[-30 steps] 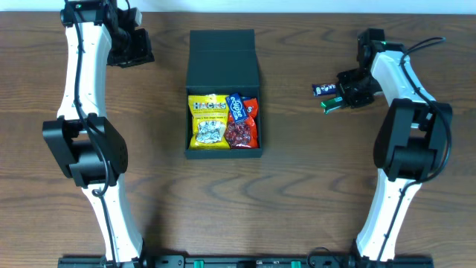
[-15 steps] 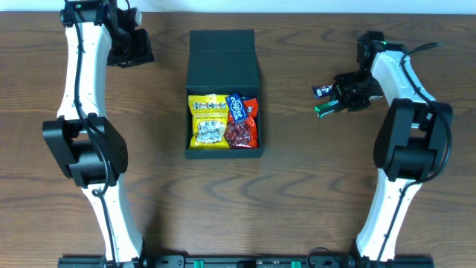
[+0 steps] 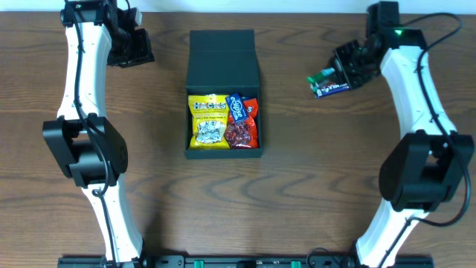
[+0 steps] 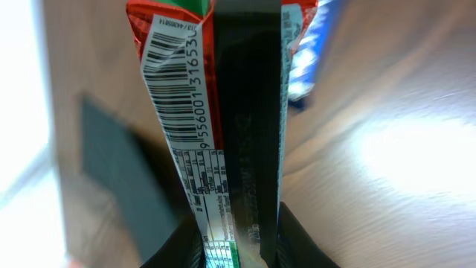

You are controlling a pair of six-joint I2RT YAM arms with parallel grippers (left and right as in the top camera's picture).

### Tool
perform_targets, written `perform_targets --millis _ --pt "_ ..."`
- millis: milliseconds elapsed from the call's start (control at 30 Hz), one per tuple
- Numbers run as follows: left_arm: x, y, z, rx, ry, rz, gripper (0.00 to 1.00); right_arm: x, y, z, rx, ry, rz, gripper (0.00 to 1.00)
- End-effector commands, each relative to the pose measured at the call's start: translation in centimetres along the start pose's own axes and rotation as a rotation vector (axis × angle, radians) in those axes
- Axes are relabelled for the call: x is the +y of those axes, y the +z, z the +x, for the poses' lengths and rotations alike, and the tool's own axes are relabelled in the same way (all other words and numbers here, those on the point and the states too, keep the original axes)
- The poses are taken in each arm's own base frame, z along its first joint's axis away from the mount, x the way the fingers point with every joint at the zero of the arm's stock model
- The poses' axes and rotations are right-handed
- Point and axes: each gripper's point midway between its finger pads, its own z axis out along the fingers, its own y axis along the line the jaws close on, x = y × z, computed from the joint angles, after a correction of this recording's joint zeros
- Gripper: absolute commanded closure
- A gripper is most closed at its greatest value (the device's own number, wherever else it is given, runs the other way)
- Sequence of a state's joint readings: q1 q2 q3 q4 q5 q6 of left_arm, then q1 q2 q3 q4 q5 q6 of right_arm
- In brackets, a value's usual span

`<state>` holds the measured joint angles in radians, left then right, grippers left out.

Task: Pack container
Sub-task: 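Carry the green bar into the box and lower it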

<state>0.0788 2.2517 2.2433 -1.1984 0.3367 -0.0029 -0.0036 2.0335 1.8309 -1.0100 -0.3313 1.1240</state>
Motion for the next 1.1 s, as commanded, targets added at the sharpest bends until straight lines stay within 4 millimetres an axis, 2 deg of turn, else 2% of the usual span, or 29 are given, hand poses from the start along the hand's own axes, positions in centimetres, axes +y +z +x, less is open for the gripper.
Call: perform_targets --millis 0,67,333,433,633,700,800,933,1067 --pt "0.2 -0.4 -0.6 -0.018 0.006 -0.004 0.69 2.6 -0.4 4.1 0.108 0.037 -0.078 0.92" --pt "0.2 -0.4 -0.6 -0.018 0.006 -0.004 0.7 3.3 -0.2 6.5 0.181 0.068 -0.088 0.99" --pt "0.2 -0.4 -0.6 -0.018 0.006 -0.004 0.69 5.2 1.4 14.3 0.258 0.043 -0.073 0.98" --pt "0.2 -0.4 -0.5 -0.015 0.005 -0.004 0.69 6.5 2.4 17.7 0.216 -0.05 -0.098 0.98" --pt "0.5 -0.5 -0.2 -0.006 -0.002 -0.006 0.7 7.5 3.6 23.6 0.148 -0.086 -0.117 0.98" --pt "0.8 -0.6 -0.2 -0.006 -0.008 -0.008 0.7 6.8 3.9 24.0 0.083 -0.036 -0.087 0.98" --pt "1.6 -0.8 -0.4 -0.012 -0.024 -0.012 0.7 4.2 4.2 23.5 -0.059 0.119 0.005 0.98" --pt "2.8 -1.1 -0.7 -0.024 -0.047 -0.018 0.7 2.5 4.2 24.0 -0.08 0.232 0.064 0.98" --pt "3.3 -1.4 -0.8 -0.032 -0.063 -0.004 0.7 1.3 4.3 24.6 -0.093 0.322 0.109 0.98"
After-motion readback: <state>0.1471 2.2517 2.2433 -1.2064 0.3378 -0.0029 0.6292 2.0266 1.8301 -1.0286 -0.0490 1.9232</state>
